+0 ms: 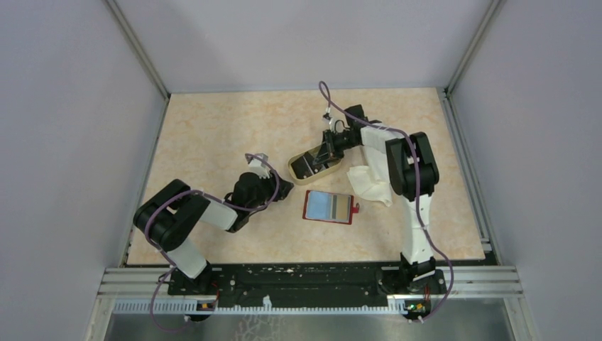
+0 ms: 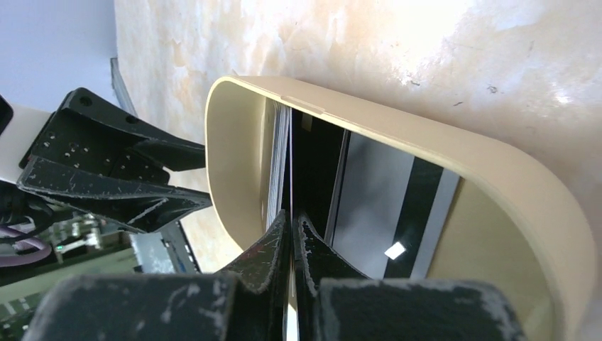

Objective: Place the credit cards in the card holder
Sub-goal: Pick up the credit card from the storage box.

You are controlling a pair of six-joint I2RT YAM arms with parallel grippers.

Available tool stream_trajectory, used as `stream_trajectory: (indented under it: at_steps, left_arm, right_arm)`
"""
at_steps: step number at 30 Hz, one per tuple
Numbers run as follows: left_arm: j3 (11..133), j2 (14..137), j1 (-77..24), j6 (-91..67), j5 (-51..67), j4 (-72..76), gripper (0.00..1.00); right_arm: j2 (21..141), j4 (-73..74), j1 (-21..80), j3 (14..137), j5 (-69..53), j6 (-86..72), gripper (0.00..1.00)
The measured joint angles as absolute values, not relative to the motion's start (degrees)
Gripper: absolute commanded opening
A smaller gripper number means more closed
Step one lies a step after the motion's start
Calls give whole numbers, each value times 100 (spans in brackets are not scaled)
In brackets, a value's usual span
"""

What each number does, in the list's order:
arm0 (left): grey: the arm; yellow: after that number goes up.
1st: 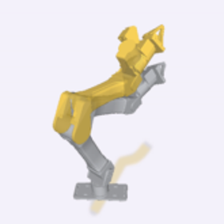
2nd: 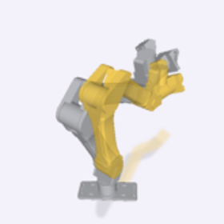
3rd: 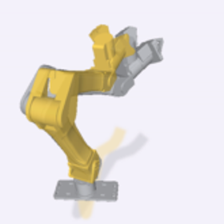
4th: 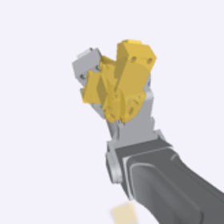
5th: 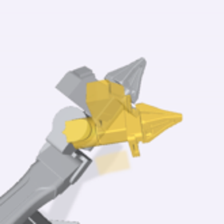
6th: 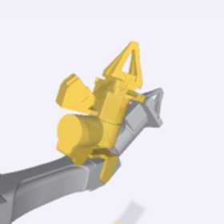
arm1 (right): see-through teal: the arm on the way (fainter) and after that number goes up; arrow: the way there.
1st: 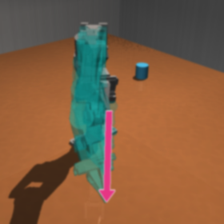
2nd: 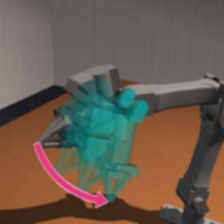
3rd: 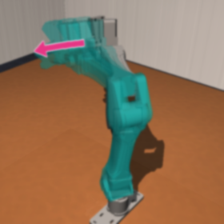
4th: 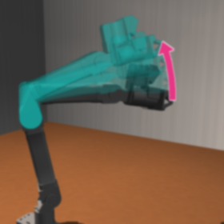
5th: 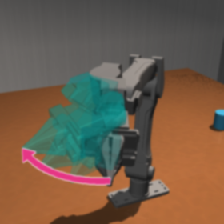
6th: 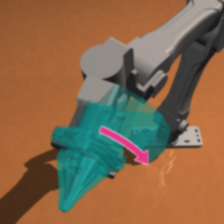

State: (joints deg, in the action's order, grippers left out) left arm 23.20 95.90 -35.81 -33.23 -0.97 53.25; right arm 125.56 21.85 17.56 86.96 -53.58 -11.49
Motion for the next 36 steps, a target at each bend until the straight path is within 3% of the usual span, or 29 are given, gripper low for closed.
stream_trajectory:
  at_steps: [8, 15, 19, 29, 36]
  left_arm:
    - [2021, 9588, -3465, -3321, 283, 5817, 54]
    - [1330, 9476, -3312, -3288, 972, 6934, 80]
    - [1063, 9150, -3225, -3317, 1367, 7483, 89]
    - [1614, 8715, -2902, -4644, 2394, 7594, 78]
    - [1756, 8853, -2818, -6241, 2447, 8068, 69]
  right_arm:
    - [12134, 2246, 1494, 8617, -5266, -801, 0]
    - [12003, 2180, 1232, 8576, -5728, -786, 0]
    - [11917, 1559, 1192, 8162, -6316, -1339, 0]
    - [11509, -2320, 1192, 6672, -7454, -5231, 0]
    - [11144, -3479, 1194, 6458, -7548, -7161, 0]
